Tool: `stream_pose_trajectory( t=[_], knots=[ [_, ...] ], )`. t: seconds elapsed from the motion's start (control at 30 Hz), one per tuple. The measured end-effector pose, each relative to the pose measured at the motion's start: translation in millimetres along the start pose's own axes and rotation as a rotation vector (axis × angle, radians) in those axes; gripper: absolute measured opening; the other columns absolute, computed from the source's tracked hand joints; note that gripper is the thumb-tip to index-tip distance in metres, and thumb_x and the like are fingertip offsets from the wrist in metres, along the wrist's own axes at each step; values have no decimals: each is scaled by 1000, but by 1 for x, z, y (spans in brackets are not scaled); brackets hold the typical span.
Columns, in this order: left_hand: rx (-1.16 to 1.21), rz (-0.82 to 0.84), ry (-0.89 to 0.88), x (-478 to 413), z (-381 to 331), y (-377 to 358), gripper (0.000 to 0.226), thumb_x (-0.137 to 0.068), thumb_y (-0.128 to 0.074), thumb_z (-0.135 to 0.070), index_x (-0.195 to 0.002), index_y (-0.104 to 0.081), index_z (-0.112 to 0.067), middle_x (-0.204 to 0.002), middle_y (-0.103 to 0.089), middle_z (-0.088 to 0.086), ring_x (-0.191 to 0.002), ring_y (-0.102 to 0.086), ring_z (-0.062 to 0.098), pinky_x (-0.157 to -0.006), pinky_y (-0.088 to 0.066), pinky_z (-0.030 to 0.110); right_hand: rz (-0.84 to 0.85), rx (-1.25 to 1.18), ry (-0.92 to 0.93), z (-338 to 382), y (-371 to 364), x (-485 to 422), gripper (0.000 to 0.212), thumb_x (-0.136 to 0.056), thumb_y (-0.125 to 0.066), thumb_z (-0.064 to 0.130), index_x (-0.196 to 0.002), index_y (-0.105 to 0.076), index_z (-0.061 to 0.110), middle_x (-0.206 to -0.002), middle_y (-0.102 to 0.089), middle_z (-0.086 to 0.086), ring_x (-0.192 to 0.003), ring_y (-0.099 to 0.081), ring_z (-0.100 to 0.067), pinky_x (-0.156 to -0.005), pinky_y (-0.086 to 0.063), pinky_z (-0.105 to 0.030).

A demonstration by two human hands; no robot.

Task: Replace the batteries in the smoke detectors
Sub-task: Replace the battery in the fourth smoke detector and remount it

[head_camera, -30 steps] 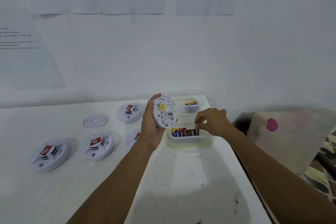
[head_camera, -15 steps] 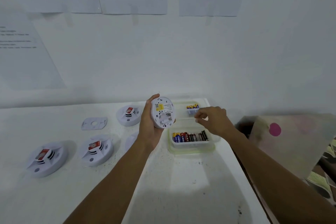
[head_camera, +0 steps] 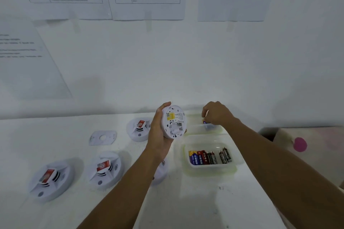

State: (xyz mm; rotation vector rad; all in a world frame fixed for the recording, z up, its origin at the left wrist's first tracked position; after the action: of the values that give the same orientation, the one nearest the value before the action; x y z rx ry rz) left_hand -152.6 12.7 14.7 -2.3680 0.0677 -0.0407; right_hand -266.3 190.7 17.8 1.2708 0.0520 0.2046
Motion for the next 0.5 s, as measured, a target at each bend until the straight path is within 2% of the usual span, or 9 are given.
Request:
stream_pose_trajectory(
  t=[0.13, 0.27, 0.33, 0.43, 0.5],
  knots=[
    [12, 2, 1, -6, -3, 3, 41, -83, -52, -43, -119, -58, -25, -125, -59, 8, -108, -58, 27, -80, -55, 45, 8, 68, -38, 3, -7, -11, 14, -69, -79, 21, -73, -66, 26, -88, -70, 4, -80, -66, -17, -71, -49, -26],
    [32, -3, 11, -11, -2, 9, 37, -88, -48, -41, -119, -58, -25, -123, -60, 7, -108, -59, 27, -78, -55, 44, 26, 65, -42, 5, -16, -16, 15, -71, -80, 28, -75, -66, 30, -93, -69, 4, -85, -66, -18, -78, -50, -28],
    [40, -3, 16, -14, -1, 11, 32, -94, -44, -39, -118, -59, -25, -121, -62, 7, -107, -59, 27, -80, -54, 46, 32, -14, -45, 4, -14, -17, 13, -72, -79, 27, -77, -68, 32, -93, -70, 6, -82, -68, -17, -78, -53, -29],
    [47, -5, 17, -16, 0, 12, 30, -96, -43, -38, -117, -60, -25, -116, -65, 4, -101, -63, 24, -79, -55, 44, 48, -210, -40, 8, -1, -10, 10, -76, -77, 20, -83, -74, 27, -74, -70, 8, -72, -72, -18, -68, -56, -25],
    [57, 0, 18, -15, 2, 12, 31, -97, -42, -38, -119, -59, -25, -117, -65, 5, -103, -63, 24, -82, -54, 46, 30, -317, -22, 15, 14, 2, 11, -78, -75, 16, -82, -74, 26, -72, -71, 7, -69, -70, -18, -59, -50, -20]
  ],
)
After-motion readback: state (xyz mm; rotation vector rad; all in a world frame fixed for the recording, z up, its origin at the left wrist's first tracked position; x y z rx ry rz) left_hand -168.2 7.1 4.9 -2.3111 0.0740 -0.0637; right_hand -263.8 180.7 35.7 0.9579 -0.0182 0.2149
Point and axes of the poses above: each hand's wrist, its own x-axis away from the middle knuckle, its own y-axis out of the back of the hand, z = x × y, the point moved 9 cm from there along -x, towards the middle knuckle
